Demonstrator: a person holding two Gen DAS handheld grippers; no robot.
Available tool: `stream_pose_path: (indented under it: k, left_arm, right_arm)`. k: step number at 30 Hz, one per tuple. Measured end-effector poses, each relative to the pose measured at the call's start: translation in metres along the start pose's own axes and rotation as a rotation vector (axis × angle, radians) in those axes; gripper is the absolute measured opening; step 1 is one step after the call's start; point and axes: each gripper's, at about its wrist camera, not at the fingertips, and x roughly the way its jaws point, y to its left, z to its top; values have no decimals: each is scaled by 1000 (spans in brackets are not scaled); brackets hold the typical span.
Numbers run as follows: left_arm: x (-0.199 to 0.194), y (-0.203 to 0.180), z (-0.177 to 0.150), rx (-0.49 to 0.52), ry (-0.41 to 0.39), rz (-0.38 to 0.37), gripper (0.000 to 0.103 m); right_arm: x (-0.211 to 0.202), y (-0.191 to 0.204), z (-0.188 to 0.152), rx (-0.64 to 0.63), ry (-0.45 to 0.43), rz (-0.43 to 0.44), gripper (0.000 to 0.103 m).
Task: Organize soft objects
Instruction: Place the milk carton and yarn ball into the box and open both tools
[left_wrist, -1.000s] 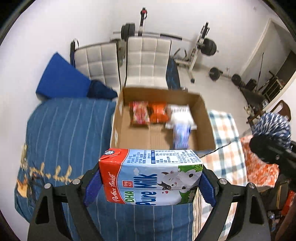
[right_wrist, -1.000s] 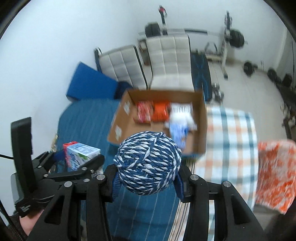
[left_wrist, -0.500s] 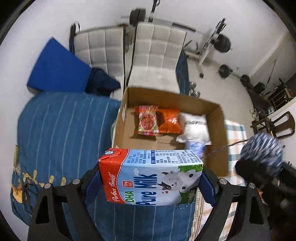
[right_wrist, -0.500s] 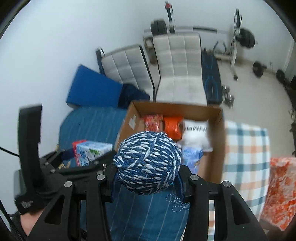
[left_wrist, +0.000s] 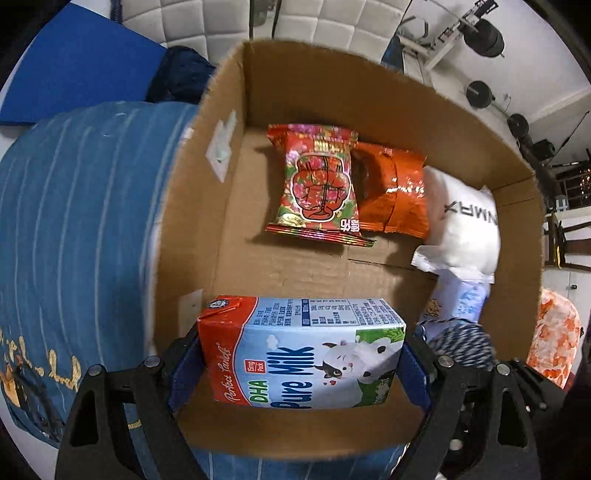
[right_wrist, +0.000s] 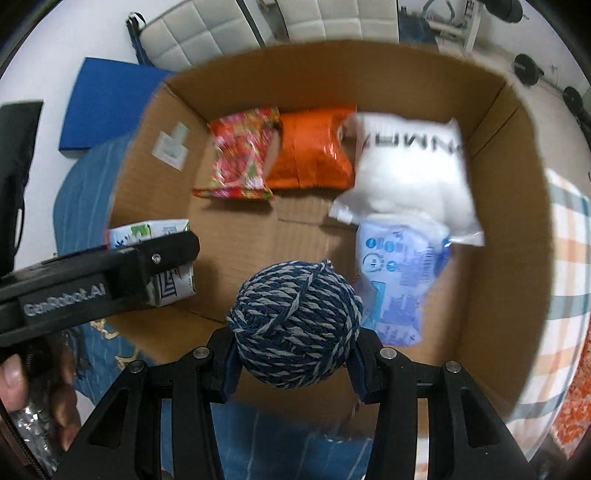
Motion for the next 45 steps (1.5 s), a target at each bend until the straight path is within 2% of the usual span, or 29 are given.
stream_pose_path:
  k: [3,7,16,21,23,28,30,35,38,41,43,45]
  left_arm:
    - [13,-5,5,27,23,9,89]
    - [25,-18,8,92,39,61,89]
    - [37,-32,3,138,51,132,89]
    - [46,-41,-2,142,82,84,89]
    - [57,-41,-4,129,126,64,89]
    - [91,-38,-19,95,222,73,89]
    - [93,-37,-20,80,236,52,89]
    - [97,-38,-13,71,286,56,90]
    - [100,-45,-9,60,306,45,90]
    - [100,-44,-6,58,326,60,90]
    - [99,-36,-3,46,349,66,90]
    - [99,-29,-2,39,359,59,90]
  right_arm:
    - [20,-3,2,7,37,10,49]
    - [38,-2,2,-1,76,8,49]
    - [61,-18,-1,30,129,1,50]
    - [65,-29,0,45,131,6,50]
    - [67,-35,2,48,136,2,50]
    - [79,-38,5,37,158,-1,51]
    - [89,-40,4,33,173,-6,51]
    - [111,-37,10,43,194,-20,51]
    - [111,-38,6,48,209,-25,52]
    - [115,-39,10,53,230,-21,60]
    - [118,-37,11,56,257,-22,73]
    - [119,-36,12,59,273,-26,75]
